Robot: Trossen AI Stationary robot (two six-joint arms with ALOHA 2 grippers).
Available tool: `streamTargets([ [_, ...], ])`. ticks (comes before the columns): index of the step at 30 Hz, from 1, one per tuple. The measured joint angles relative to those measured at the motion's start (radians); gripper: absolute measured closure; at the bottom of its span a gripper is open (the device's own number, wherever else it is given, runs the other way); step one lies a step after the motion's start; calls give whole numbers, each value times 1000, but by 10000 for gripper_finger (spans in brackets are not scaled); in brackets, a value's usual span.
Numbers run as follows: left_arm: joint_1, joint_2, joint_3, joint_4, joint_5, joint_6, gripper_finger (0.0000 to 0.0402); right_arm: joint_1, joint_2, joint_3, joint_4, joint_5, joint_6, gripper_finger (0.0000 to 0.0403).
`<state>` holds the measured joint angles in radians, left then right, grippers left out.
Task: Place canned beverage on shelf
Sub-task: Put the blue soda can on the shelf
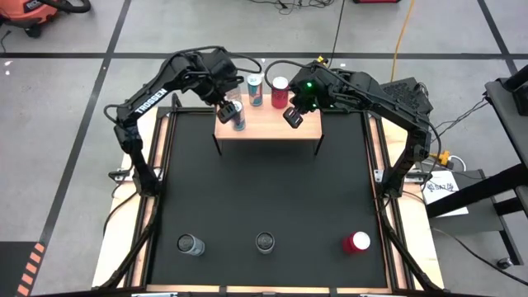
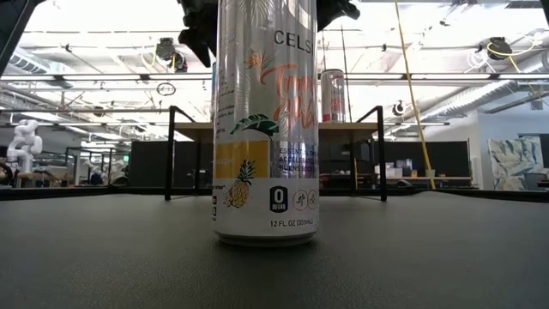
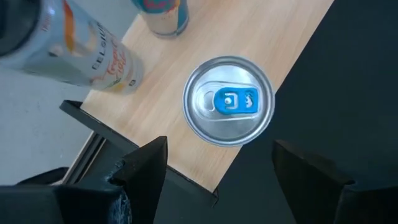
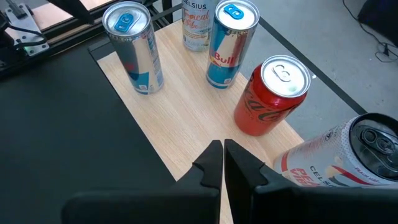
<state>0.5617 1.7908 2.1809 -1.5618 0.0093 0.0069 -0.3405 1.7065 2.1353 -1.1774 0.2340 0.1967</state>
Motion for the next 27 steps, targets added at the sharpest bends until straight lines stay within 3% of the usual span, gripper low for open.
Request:
streamTargets([
  [13,-22,-80,16,-8,1,1,118,0,0,0,0,0,0,403],
  [27,-54,-87,16,-10,5,12,118,0,0,0,0,-2,0,403],
])
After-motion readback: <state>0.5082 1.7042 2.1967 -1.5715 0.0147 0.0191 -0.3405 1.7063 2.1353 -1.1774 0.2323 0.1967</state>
